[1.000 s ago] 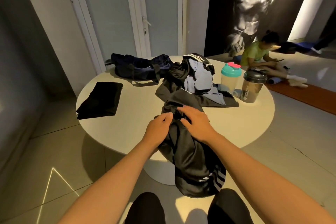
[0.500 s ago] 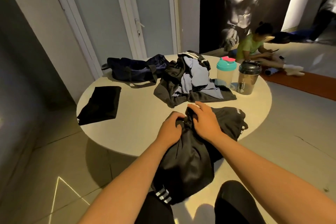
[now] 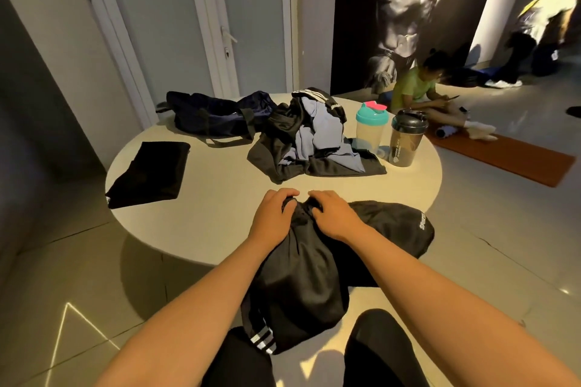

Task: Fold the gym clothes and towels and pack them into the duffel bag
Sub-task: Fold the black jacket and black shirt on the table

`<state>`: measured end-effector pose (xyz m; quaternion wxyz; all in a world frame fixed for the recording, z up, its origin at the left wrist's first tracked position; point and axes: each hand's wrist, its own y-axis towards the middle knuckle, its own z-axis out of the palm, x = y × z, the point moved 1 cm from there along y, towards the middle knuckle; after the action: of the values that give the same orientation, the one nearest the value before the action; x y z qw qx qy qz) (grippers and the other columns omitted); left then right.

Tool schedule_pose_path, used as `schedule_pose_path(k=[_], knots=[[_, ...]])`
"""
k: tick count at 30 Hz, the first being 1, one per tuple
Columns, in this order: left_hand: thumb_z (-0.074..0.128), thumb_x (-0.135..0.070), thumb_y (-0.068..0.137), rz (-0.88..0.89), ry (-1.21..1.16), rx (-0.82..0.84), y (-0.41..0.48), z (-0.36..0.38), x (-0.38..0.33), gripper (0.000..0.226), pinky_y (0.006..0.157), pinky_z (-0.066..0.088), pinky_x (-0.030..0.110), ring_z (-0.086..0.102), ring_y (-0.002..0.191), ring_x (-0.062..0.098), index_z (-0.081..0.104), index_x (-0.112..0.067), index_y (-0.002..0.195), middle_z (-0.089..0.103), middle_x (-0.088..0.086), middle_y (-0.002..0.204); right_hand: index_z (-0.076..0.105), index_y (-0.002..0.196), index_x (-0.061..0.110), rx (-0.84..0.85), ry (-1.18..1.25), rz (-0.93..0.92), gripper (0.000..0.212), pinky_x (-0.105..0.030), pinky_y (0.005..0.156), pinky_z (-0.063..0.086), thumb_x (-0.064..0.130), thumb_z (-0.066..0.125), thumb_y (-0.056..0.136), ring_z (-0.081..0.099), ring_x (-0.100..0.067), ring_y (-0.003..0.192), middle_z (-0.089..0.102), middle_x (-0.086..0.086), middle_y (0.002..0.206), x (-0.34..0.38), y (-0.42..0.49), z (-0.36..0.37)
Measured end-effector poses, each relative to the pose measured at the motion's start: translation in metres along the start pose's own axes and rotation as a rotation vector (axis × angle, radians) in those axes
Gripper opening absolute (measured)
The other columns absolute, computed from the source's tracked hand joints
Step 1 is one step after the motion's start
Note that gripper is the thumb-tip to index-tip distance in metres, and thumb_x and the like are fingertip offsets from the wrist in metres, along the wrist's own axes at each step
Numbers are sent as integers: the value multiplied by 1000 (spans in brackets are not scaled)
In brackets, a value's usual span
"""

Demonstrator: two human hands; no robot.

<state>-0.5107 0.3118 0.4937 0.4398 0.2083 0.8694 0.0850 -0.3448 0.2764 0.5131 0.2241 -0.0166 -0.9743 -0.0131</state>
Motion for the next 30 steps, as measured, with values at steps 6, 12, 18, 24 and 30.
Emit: schedule_pose_path(k=[6, 12, 18, 24, 30], knots=[[55, -24, 103, 28, 72, 5, 1, -21, 18, 23, 89, 40, 19, 57, 104, 15, 64, -25, 124, 57, 1, 116, 53, 136, 31, 25, 39, 134, 45, -45, 101, 40, 29, 58, 91, 56, -32, 120, 61, -4, 134, 12, -9, 0], [53, -39, 102, -1, 312, 15, 3, -65, 48, 25, 89, 50, 40, 58, 101, 22, 65, -29, 122, 58, -1, 109, 64, 114, 27, -573, 156, 126, 25, -41, 95, 43, 20, 56, 91, 57, -26, 108, 62, -1, 115, -3, -21, -16], [57, -39, 99, -9, 493, 111, 4, -62, 45, 28, 101, 44, 40, 53, 117, 29, 64, -26, 122, 56, 5, 129, 54, 113, 27, -156, 189, 159, 36, -41, 95, 43, 48, 59, 84, 47, -31, 117, 46, -8, 134, -7, -8, 8], [58, -32, 98, -116, 539, 215, 11, -58, 44, 27, 97, 49, 43, 56, 116, 31, 61, -31, 125, 57, 9, 135, 52, 92, 13, -48, 263, 58, 22, -23, 60, 35, 25, 69, 86, 50, -27, 84, 53, -13, 99, -7, 2, -3], [59, -32, 100, -98, 306, -157, 31, -80, 24, 17, 75, 45, 35, 57, 92, 21, 62, -23, 114, 58, -1, 106, 58, 106, 8, -539, 498, -29, 34, -12, 74, 29, -13, 53, 80, 30, -4, 85, 41, -7, 112, 10, 11, -44]])
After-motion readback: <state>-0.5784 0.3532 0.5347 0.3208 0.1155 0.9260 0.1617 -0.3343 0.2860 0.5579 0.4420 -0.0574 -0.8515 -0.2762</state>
